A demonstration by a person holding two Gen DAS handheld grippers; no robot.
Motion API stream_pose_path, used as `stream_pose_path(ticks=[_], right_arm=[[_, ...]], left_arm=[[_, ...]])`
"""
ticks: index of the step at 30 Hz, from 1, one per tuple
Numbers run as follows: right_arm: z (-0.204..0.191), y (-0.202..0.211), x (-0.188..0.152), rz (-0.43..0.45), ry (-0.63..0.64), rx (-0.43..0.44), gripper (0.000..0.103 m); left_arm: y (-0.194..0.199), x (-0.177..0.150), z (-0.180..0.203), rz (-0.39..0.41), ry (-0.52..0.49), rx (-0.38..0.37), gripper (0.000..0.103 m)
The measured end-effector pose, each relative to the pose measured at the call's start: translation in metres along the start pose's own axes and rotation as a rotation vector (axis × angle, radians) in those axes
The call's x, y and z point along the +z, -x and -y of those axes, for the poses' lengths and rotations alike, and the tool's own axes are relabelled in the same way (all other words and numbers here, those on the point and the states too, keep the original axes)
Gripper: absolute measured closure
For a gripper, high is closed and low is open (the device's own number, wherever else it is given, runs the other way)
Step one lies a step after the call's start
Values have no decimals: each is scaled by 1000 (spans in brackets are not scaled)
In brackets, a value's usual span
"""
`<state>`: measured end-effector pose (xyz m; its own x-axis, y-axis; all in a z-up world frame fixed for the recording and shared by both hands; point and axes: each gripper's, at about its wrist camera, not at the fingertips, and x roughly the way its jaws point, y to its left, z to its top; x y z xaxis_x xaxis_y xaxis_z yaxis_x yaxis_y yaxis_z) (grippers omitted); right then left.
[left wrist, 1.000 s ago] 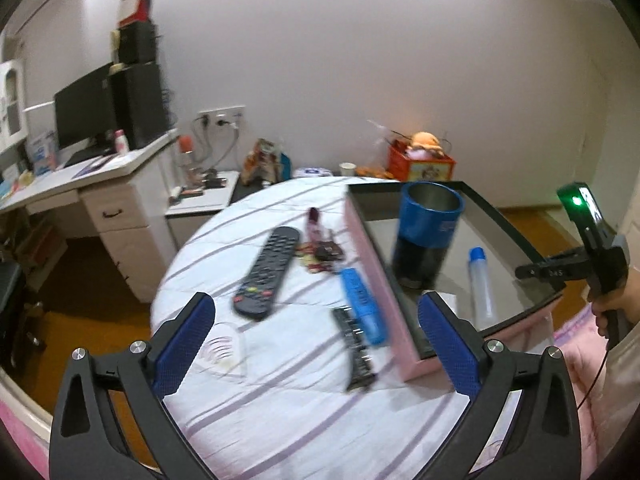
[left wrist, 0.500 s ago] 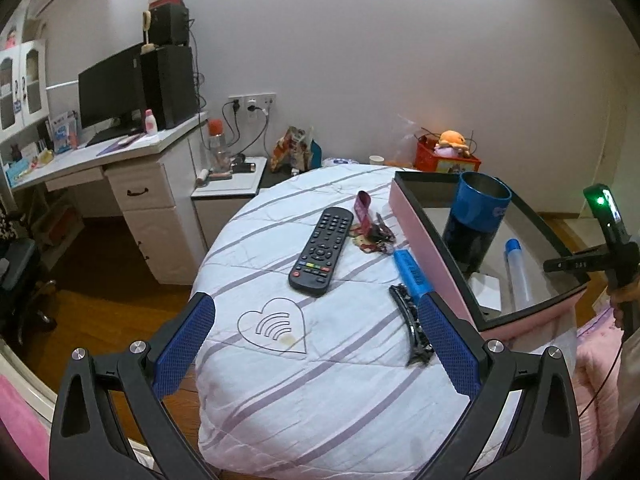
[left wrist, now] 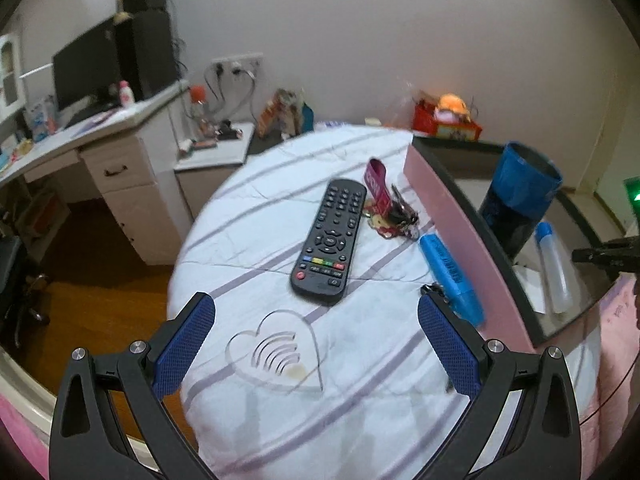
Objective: Organize rigid objects
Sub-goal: 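Withdraw the left gripper and move it over the black remote, then close the left gripper on the black TV remote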
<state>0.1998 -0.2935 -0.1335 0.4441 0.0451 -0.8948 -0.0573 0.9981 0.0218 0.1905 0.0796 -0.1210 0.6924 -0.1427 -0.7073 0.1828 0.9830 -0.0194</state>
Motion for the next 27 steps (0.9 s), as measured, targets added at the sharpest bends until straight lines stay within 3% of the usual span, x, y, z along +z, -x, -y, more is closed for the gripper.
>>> stream_pose_path(ticks=[8,17,25,27], right_arm=[[4,-3,0,0,8,14,86],[3,-4,1,8,15,12,86],[3,-4,0,8,22,19,86],[2,-4,0,9,21,21,86]], left_arm=[[-60,28,7,-101,-70,-5,1],[-116,45,14,-226,-131,-60,1],[-130,54,16,-228,-135,-79,2],[-131,56,17,-227,-142,-87,12]])
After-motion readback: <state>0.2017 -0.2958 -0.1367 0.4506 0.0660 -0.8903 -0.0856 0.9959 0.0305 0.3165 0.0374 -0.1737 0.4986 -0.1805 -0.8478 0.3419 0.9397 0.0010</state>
